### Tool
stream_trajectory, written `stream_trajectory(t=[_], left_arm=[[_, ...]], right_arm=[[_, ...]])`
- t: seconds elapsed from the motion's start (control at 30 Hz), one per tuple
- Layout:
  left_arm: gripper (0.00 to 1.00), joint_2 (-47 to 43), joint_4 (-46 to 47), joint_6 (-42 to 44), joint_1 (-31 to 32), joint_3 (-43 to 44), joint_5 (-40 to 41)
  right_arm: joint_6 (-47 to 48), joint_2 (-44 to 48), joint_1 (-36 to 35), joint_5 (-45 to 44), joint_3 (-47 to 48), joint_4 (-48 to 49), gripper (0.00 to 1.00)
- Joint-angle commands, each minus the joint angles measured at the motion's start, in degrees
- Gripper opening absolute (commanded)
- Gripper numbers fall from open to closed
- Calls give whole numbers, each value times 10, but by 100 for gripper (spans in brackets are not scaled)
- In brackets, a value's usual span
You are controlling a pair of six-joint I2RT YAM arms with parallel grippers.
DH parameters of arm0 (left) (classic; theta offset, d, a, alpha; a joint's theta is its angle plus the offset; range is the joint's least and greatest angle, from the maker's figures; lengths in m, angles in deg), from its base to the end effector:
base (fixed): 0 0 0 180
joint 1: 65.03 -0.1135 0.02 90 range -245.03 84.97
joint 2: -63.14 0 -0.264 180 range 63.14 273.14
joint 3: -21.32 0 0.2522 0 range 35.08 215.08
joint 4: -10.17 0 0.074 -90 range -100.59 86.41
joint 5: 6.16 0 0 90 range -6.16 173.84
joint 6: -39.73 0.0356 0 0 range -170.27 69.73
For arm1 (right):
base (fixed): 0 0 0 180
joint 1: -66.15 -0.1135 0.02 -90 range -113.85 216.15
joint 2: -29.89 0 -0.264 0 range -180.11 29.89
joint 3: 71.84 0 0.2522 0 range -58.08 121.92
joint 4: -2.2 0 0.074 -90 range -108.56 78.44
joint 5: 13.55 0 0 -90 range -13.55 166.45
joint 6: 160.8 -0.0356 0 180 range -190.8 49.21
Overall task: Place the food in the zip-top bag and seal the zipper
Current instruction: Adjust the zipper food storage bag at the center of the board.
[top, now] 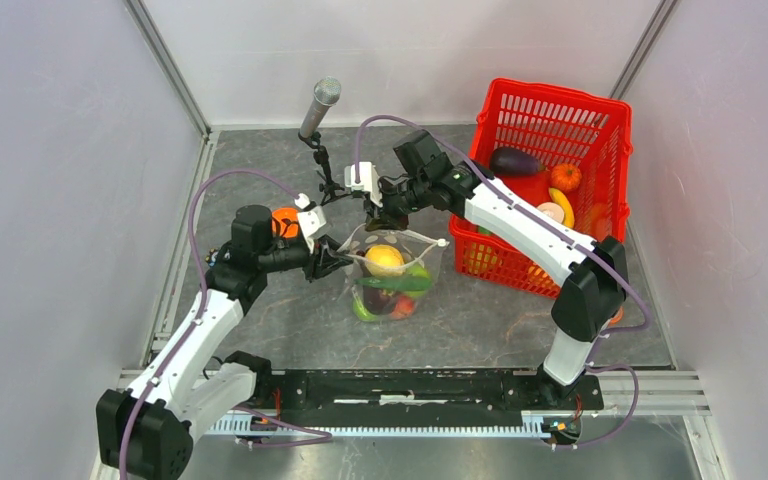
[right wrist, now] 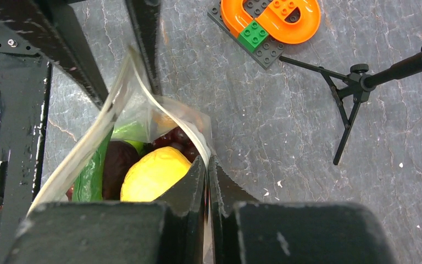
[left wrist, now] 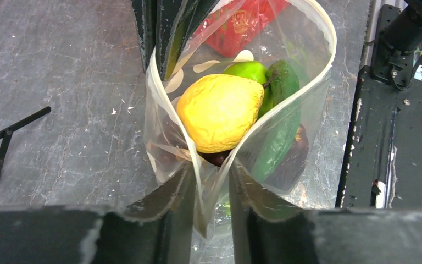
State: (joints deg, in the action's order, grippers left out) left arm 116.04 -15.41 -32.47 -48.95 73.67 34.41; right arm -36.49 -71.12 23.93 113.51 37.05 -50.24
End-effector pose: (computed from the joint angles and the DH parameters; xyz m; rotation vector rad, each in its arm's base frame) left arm 0.1848 -0.0814 0.2789 1.0615 1.6378 -0.8458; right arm 0.2768 0.2801 0.3354 -1.6565 1.5855 0.8249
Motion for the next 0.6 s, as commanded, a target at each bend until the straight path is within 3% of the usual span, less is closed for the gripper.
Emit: stream_trajectory(t=[0.0,0.1,0.17,0.27,0.4,0.57], left_arm=[[24,2,6,18,-3,9,-16],[3,2,-9,22,-3,15,4],[2,0,-7,20,-3,11,13],[2,-13,15,33,-3,-12,11],[2,-45,77,57,-3,-67,23],[2,-67,106,71,-3,-89,36]], right_arm=[[-6,10,2,0,13,2,12],[-6,15,1,4,1,11,17],[-13,19,2,-3,-5,19,22],[-33,33,2,-32,-11,33,51],[-60,88,10,-69,-54,92,76],[-102,194,45,-84,-146,166,82]])
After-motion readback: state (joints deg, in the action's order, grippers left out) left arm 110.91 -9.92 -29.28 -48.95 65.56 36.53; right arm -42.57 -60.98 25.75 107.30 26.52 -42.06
